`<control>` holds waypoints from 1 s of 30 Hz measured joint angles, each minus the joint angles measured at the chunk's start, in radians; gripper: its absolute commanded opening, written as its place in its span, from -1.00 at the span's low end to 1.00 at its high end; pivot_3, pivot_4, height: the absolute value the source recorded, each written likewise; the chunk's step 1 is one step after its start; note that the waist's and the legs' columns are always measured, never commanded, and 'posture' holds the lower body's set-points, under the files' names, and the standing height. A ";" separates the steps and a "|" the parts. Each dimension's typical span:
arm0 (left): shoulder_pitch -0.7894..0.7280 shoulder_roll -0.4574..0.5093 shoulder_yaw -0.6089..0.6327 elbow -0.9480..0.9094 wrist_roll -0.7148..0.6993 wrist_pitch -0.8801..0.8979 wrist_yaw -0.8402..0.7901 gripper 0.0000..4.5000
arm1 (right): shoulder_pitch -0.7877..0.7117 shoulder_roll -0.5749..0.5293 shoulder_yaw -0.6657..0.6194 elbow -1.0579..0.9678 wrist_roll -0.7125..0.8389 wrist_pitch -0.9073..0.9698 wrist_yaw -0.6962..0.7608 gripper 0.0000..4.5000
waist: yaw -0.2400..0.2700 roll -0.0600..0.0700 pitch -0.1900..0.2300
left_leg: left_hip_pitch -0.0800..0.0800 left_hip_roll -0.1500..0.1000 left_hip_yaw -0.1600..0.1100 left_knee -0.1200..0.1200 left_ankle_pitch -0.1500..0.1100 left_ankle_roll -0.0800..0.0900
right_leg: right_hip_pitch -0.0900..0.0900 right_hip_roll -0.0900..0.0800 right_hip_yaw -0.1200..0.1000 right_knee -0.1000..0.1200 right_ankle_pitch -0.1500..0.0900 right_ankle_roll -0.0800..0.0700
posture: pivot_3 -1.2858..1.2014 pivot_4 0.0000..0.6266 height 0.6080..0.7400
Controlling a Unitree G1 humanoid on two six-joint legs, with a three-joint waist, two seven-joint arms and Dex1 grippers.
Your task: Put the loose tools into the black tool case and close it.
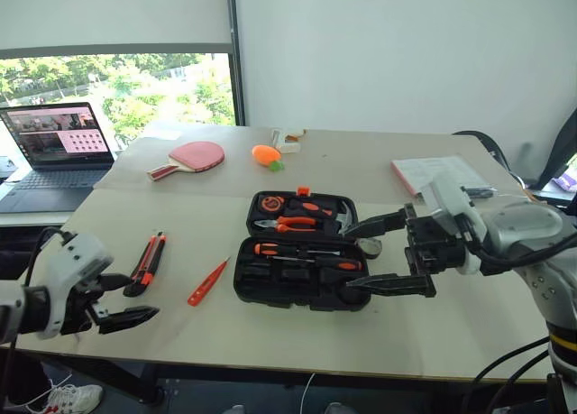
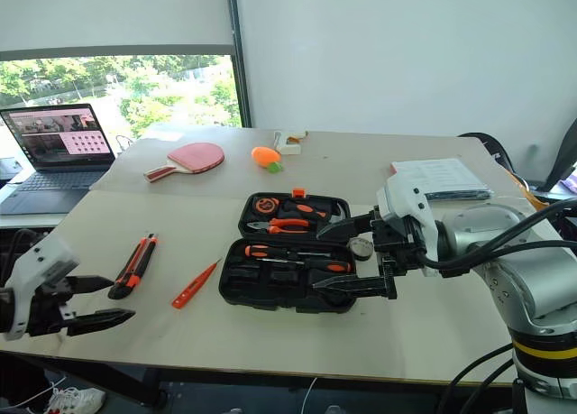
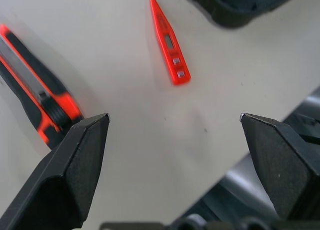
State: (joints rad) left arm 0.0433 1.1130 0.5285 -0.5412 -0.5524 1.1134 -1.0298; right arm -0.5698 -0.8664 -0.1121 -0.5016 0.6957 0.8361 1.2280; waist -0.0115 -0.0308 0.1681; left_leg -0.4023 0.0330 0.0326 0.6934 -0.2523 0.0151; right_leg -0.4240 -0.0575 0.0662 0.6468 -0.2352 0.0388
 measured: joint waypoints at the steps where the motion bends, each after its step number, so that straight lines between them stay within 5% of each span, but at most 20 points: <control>1: -0.090 0.004 -0.074 -0.007 -0.013 0.067 0.039 1.00 | 0.012 -0.005 -0.007 -0.014 0.017 0.000 -0.010 0.99 | 0.003 0.000 0.000 | -0.001 -0.001 0.000 0.000 0.000 0.000 | 0.000 0.000 0.000 0.000 0.000 0.000 | 0.03 -0.52 0.96; 7: -0.496 -0.008 -0.441 0.109 -0.035 0.354 0.170 1.00 | 0.052 -0.001 -0.022 -0.081 0.057 -0.007 -0.079 0.99 | -0.005 -0.002 0.001 | -0.004 -0.002 0.000 0.000 0.000 0.000 | -0.002 0.003 0.000 0.000 0.000 0.001 | 0.03 -0.52 0.96; 10: -0.699 -0.088 -0.598 0.212 -0.021 0.447 0.233 1.00 | 0.088 0.005 -0.034 -0.117 0.075 -0.010 -0.133 0.99 | -0.003 -0.004 0.002 | -0.005 -0.002 0.000 0.000 0.000 0.000 | -0.001 0.004 0.000 0.001 0.000 0.001 | 0.03 -0.52 0.96; 18: -0.912 -0.106 -0.902 0.437 0.037 0.437 0.236 1.00 | 0.160 0.028 -0.076 -0.238 0.191 0.001 -0.291 0.99 | -0.003 -0.004 0.002 | -0.006 -0.003 -0.002 0.000 0.000 0.000 | -0.002 0.003 0.000 0.001 0.000 0.001 | 0.03 -0.52 0.96; 30: -1.036 -0.196 -1.141 0.600 0.109 0.329 0.126 1.00 | 0.206 0.021 -0.100 -0.304 0.295 0.002 -0.484 0.99 | -0.001 -0.004 0.002 | -0.006 -0.003 -0.001 0.001 0.000 0.000 | -0.002 0.003 0.000 0.000 0.000 0.001 | 0.03 -0.52 0.96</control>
State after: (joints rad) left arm -0.9932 0.9171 -0.6127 0.0591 -0.4434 1.4419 -0.9038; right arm -0.3639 -0.8451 -0.2120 -0.8052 0.9906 0.8377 0.7444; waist -0.0125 -0.0352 0.1704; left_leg -0.4085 0.0298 0.0319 0.6940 -0.2525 0.0154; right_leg -0.4259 -0.0547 0.0663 0.6472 -0.2354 0.0395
